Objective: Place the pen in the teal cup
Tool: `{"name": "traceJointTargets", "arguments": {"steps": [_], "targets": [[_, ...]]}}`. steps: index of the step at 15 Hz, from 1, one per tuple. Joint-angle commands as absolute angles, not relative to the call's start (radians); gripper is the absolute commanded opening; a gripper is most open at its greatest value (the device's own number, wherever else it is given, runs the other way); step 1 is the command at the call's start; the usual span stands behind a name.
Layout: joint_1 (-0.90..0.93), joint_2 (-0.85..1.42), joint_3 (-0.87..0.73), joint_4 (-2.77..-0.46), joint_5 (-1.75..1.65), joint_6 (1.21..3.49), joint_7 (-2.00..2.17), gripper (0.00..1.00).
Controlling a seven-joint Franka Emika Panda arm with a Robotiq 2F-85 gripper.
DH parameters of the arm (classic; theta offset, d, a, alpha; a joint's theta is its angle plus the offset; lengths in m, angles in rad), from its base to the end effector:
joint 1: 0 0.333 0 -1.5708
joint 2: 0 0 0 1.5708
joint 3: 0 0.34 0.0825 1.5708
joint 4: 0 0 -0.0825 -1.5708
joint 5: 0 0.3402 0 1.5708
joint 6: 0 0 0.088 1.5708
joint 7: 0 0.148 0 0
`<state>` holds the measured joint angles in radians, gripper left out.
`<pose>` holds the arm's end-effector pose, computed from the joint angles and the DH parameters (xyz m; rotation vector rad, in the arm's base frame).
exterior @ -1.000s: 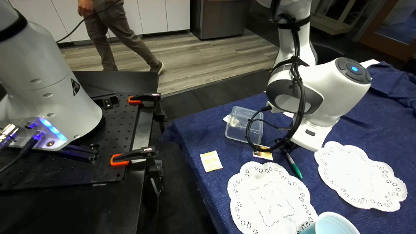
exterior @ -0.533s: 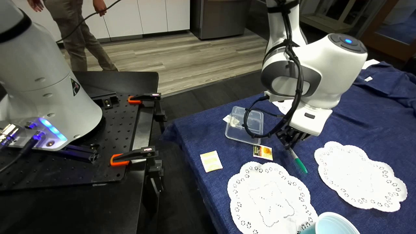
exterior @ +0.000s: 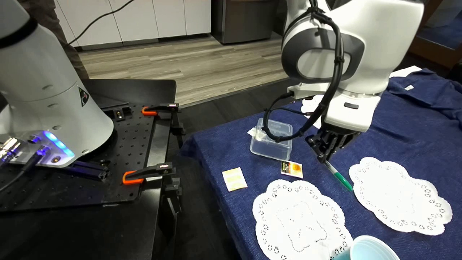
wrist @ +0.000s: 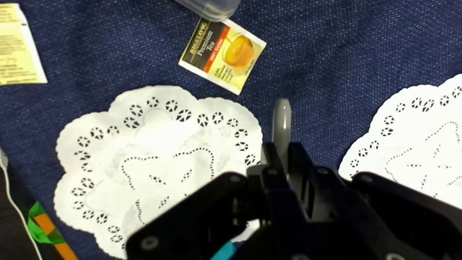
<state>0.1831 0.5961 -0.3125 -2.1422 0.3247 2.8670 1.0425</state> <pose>0.5715 -0.0880 0.1692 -2.3588 2.0121 -0.2849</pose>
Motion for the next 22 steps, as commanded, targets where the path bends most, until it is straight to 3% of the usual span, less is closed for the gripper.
{"name": "traceJointTargets", "arguments": {"steps": [1,2,6,7,14,22], "targets": [[0.188,0.444,-0.319,-2.275,0.223,2.911,1.007,0.03],[0.164,0.535,-0.303,-2.19,0.238,2.881,1.055,0.13],[0.163,0.472,-0.301,-2.24,0.215,2.891,1.035,0.13],[0.188,0.501,-0.334,-2.211,0.203,2.851,1.082,0.03],[0.337,0.594,-0.54,-2.117,-0.002,2.615,1.595,0.03],[0.282,0.608,-0.491,-1.957,-0.219,2.178,2.075,0.03]]}}
